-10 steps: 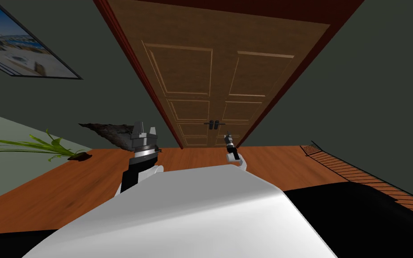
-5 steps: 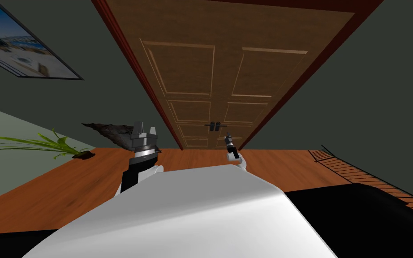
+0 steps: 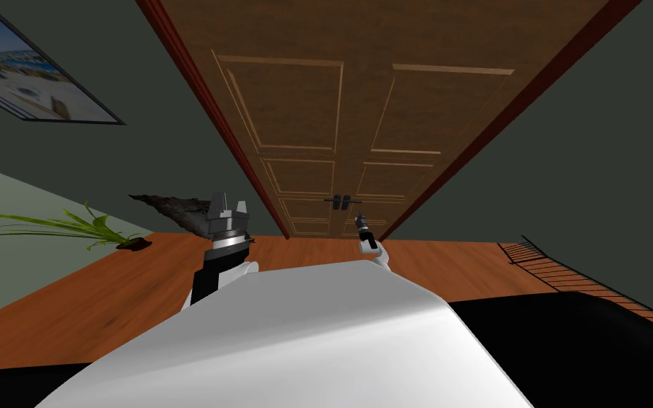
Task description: Pull the door open
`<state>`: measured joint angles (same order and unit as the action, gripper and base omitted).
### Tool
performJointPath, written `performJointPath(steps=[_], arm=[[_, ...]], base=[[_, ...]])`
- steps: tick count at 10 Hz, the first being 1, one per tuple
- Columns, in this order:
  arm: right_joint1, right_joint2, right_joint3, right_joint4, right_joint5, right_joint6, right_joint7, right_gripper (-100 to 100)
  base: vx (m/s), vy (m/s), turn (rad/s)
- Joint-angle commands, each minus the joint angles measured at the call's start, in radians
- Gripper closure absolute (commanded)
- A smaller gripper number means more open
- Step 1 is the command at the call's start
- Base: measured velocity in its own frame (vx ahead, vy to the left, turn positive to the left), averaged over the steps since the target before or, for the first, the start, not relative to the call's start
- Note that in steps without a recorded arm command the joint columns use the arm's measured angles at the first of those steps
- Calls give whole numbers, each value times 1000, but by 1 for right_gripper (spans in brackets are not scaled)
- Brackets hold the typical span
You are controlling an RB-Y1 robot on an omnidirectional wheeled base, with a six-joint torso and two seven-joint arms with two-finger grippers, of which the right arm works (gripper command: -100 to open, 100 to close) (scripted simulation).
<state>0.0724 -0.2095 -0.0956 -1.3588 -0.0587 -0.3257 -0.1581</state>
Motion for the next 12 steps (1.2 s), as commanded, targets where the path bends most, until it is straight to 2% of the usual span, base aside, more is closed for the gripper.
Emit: performJointPath(steps=[1,5,6,7,8,9,10,12], arm=[[-13,-9,-4,29,-4,9,-5,-100],[-41,-22,-11,89,-9,23,-10,-100],[-34,-19,-9,73,-8,25,-8,-100],[-24,-48,-35,97,-20,17,-22,-100],[-21,-56,-41,103,-23,14,-26,-100],[-15,-73,-55,116,-30,9,-33,-100],[-6,-100,-76,137,-41,0,-47,-100],[2,-133,-101,164,-55,-14,-65,-100]], base=[[126,-44,51],[121,-30,34],[52,-8,7],[60,7,67],[68,22,52],[61,19,43],[98,4,95],[138,-9,94]])
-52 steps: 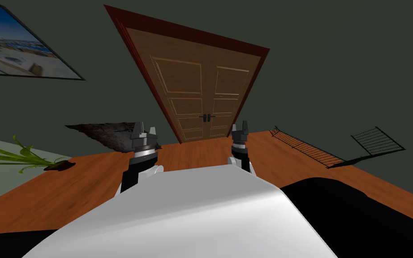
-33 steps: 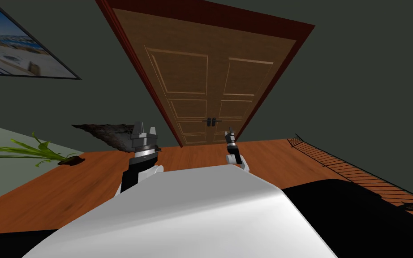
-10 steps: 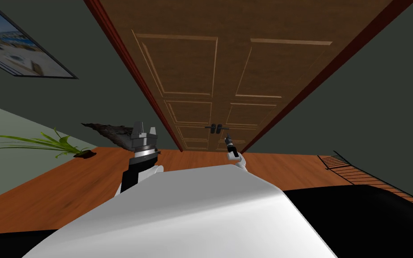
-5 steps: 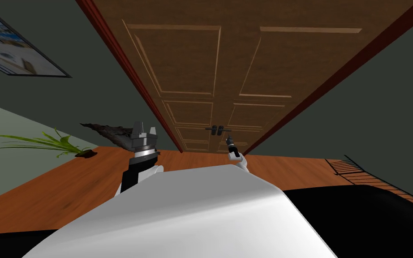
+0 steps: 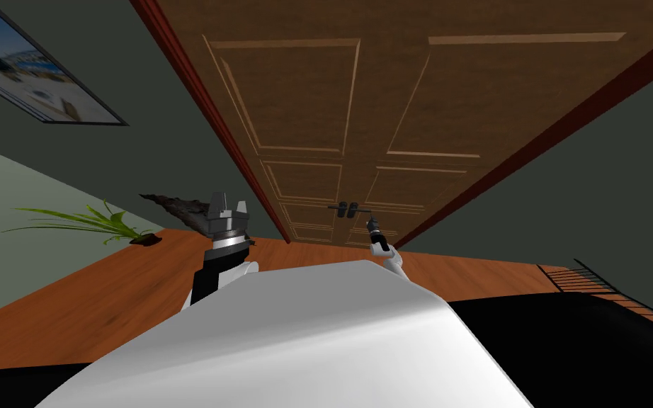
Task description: Pull the door open
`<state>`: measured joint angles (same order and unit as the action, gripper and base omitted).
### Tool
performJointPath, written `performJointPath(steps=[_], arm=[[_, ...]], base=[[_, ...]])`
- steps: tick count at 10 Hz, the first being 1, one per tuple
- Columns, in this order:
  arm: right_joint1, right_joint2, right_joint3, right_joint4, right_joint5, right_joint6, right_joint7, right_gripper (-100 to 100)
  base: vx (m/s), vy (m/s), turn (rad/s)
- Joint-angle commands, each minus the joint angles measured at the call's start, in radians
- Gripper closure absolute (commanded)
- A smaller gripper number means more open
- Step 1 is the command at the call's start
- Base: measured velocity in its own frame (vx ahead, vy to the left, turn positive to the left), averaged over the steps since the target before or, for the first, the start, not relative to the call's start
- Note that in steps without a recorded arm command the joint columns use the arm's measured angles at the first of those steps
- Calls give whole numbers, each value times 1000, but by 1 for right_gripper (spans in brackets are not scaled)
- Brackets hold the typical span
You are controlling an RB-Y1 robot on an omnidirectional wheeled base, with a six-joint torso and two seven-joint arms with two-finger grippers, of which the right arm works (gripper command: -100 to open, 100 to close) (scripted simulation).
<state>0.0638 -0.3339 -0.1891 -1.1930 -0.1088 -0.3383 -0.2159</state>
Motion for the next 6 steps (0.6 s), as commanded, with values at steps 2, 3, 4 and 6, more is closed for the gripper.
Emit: performJointPath(steps=[2,3,4,6], arm=[[11,-37,-22,21,-17,-17,-27,-100],[6,-40,-20,26,-20,-22,-32,-100],[-1,-39,-12,26,-20,-26,-36,-100],[3,-36,-16,26,-19,-23,-30,100]], base=[[186,-47,148],[191,-29,148],[193,17,167],[40,2,3]])
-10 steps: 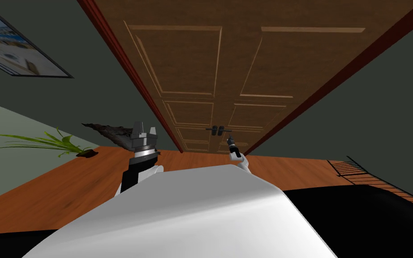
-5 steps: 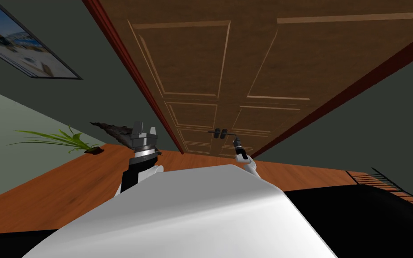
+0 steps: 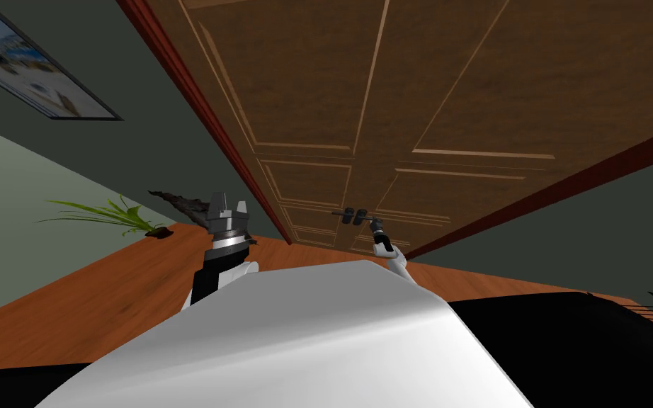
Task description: Pull the door open
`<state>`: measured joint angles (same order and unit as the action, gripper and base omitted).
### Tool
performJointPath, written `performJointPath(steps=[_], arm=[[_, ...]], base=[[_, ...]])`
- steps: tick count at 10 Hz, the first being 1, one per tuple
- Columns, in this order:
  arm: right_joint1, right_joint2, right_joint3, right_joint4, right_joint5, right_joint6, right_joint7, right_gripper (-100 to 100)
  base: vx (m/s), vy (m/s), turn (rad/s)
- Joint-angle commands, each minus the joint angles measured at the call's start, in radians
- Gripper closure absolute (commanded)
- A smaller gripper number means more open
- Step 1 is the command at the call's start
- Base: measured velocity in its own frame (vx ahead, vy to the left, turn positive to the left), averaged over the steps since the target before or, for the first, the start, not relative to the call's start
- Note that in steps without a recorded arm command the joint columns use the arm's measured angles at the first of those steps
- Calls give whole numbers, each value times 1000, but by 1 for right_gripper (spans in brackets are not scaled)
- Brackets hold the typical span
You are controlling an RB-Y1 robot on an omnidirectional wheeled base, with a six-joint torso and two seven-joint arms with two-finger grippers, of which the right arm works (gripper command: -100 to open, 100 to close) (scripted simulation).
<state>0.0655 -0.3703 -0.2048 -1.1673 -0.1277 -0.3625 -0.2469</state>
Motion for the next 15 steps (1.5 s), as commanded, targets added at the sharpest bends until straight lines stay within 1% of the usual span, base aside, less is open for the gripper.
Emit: performJointPath(steps=[1,5,6,7,9,12,15], arm=[[1,0,0,0,0,1,1,100],[1,0,0,0,0,1,1,100],[15,-13,2,-2,-2,-5,-10,100],[19,-18,5,-4,-3,-7,-14,100],[37,-37,24,-14,-4,-20,-34,100],[62,-64,67,-37,-4,-43,-69,100],[81,-86,110,-59,-3,-64,-100,100]], base=[[-26,-6,-3],[-15,1,3],[-91,-26,59],[-158,-32,82],[-187,-34,121],[-206,-39,161],[-222,-71,158]])
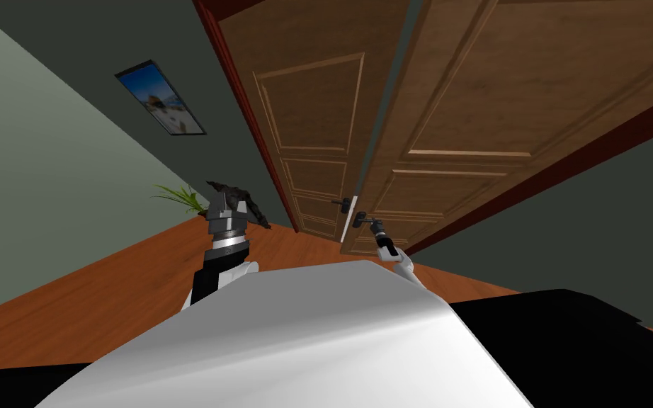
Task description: Pull the door open
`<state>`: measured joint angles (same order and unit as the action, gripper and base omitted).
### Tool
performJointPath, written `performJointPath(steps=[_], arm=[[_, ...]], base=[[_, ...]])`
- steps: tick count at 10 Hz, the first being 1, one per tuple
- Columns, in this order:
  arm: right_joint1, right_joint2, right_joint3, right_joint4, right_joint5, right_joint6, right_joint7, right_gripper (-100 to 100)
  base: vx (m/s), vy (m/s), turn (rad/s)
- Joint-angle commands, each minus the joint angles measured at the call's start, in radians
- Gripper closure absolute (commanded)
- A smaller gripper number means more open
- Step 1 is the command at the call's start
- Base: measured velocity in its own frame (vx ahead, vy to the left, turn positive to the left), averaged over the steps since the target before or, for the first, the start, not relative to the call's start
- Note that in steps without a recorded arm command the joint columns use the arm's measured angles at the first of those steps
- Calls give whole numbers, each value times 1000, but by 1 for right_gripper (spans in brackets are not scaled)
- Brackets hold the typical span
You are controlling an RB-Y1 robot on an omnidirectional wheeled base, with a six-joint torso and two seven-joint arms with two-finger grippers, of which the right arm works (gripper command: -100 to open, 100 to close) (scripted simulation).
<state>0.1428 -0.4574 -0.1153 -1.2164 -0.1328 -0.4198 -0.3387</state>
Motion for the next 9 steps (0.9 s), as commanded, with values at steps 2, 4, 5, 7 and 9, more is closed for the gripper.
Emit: performJointPath(steps=[2,4,5,7,9], arm=[[4,-9,12,-3,0,-6,-10,100],[30,-30,34,-13,1,-30,-33,100],[40,-39,43,-19,1,-41,-42,100],[63,-60,64,-31,2,-64,-63,100],[89,-84,88,-46,3,-92,-88,100]], base=[[-127,-41,49],[-164,-35,106],[-190,-47,117],[-197,-71,130],[-235,-92,151]])
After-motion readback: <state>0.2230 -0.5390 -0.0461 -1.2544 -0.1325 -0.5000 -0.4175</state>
